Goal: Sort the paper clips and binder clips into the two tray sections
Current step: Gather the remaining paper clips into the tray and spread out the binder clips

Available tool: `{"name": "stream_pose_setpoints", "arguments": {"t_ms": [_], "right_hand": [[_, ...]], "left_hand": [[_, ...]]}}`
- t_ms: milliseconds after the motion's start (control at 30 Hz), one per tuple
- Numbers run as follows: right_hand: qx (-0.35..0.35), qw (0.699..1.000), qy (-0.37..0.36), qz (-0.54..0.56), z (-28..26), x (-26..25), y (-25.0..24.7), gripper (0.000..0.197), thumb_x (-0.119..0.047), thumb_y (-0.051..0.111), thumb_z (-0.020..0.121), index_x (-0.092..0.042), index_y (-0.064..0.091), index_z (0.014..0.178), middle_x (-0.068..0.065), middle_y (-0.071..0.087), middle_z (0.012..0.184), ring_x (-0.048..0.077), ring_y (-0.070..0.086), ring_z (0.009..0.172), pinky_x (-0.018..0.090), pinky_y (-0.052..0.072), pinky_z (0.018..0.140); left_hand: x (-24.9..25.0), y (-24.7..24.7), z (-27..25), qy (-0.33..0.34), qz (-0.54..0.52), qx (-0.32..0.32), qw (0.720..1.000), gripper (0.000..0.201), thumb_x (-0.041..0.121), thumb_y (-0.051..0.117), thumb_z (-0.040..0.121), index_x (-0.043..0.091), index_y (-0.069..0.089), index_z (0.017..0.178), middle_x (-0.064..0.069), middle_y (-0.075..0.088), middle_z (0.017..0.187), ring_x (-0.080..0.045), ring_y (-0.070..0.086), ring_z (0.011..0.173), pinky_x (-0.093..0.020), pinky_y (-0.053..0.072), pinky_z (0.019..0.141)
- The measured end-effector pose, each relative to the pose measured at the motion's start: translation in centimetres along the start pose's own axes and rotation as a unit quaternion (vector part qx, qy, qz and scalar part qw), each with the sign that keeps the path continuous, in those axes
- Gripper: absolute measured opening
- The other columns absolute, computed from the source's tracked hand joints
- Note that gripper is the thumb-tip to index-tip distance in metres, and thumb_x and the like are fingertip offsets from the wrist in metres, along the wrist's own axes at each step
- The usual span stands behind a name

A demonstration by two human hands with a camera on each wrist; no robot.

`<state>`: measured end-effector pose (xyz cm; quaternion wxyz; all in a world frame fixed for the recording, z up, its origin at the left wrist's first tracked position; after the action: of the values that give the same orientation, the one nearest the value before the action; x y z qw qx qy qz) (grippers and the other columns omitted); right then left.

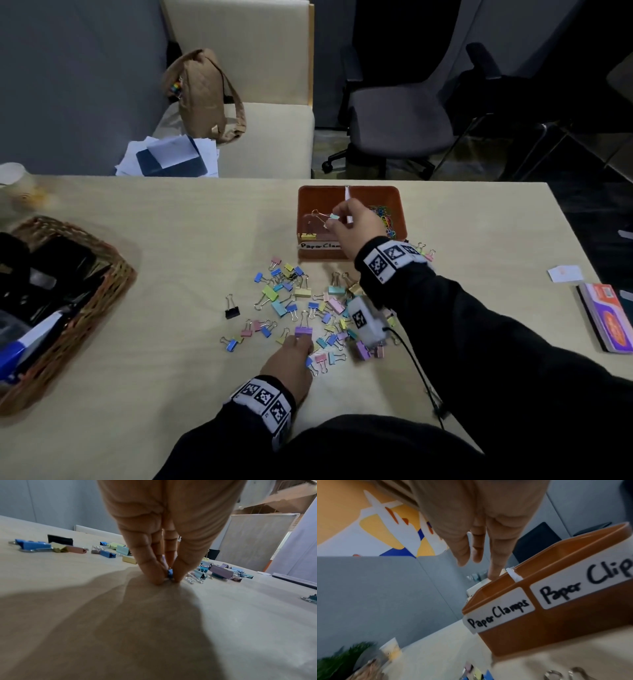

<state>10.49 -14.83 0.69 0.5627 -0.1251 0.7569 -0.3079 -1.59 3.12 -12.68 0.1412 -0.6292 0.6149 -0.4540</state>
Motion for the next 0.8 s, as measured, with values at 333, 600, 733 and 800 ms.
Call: {"name": "stream_pose_setpoints", "arguments": {"t_ms": [333,600,733,800], "right_hand": [[-0.226,0.933,-0.113,-0.256,-9.7,7.7,3.2,0.014,-0.016,0.054,0.095,-0.021,0.061,0.105,-0.005,0.063,0.105,0.007,0.056,0.085,0.01,0.042,0.074],[-0.242,0.882,-0.194,-0.354,-13.2,14.0,6.2,0.032,-0.007,0.071,0.079,-0.022,0.054,0.101,-0.006,0.053,0.09,0.014,0.052,0.072,0.03,0.056,0.062],[-0.174,0.914,-0.204,-0.306,-13.2,13.6,5.4,0.014,-0.014,0.063,0.083,-0.021,0.058,0.095,-0.006,0.056,0.085,0.016,0.052,0.073,0.03,0.052,0.064],[-0.125,0.958,-0.121,-0.23,-12.7,13.6,3.4,0.013,-0.023,0.059,0.087,-0.022,0.059,0.1,-0.009,0.057,0.09,0.012,0.053,0.082,0.025,0.048,0.073]], "left_hand": [[1.0,-0.1,0.4,0.035,0.012,0.018,0.999,0.038,0.02,0.053,0.091,0.029,0.046,0.127,-0.002,0.043,0.131,-0.024,0.055,0.109,-0.031,0.048,0.09],[1.2,0.0,0.5,0.021,0.033,0.03,0.999,0.028,0.01,0.049,0.086,0.021,0.049,0.111,-0.002,0.049,0.117,-0.024,0.057,0.096,-0.028,0.043,0.075],[0.7,0.2,0.4,0.022,0.018,0.031,0.999,0.02,0.008,0.048,0.085,0.02,0.053,0.1,0.0,0.05,0.111,-0.021,0.056,0.092,-0.029,0.048,0.077],[0.4,0.3,0.3,0.023,0.008,0.037,0.999,0.012,0.01,0.049,0.085,0.021,0.05,0.088,0.001,0.048,0.104,-0.02,0.055,0.083,-0.031,0.049,0.074]]}}
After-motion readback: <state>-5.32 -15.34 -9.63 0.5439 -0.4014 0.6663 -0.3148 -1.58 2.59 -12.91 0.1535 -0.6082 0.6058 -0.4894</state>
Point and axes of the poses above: each hand's wrist, its own z-axis towards the middle knuckle, its own y-axis out of the palm, x = y × z, the point moved 6 cm from there along z, towards the middle knuckle
